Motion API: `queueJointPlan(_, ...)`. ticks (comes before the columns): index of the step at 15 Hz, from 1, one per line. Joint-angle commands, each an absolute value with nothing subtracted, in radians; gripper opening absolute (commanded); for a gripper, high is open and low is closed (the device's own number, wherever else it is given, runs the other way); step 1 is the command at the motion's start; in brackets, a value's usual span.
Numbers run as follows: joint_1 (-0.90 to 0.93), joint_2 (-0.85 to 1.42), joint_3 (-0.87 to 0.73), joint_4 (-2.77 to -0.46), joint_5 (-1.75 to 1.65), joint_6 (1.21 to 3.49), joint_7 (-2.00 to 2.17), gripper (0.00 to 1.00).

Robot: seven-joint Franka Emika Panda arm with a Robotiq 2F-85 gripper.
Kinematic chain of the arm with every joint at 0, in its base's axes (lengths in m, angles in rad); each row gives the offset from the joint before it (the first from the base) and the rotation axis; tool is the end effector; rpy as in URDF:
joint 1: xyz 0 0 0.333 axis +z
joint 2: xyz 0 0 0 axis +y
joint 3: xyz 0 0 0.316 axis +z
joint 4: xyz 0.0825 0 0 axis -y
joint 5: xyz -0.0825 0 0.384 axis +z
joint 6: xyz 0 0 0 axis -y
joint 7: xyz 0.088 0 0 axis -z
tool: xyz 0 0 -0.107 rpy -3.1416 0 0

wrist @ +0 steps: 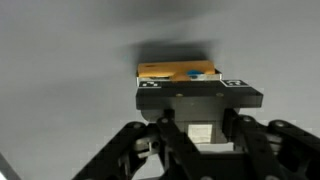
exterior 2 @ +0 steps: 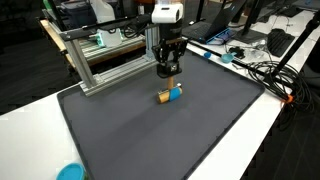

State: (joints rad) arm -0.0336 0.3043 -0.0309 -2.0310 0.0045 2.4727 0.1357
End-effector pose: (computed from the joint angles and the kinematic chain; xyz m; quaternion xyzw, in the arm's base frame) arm 0.6082 -0.0386 0.3097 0.9926 -0.1003 0.0688 0.0006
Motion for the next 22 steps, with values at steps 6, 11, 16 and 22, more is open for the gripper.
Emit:
queueJointPlan(6, -0.059, 0.194, 0.007, -2.036, 0.186, 2.435, 0.004, 0.21)
queueJointPlan(11, -0.039, 0.184, -0.001, -2.016, 0.124, 2.405, 0.055, 0.21)
queueJointPlan(16, -0.041, 0.267, 0.013, -1.980, 0.176, 2.386, 0.035, 0.21)
queueJointPlan(22, -0.013, 0.361, -0.051, -1.926, 0.036, 2.388, 0.148, 0.21)
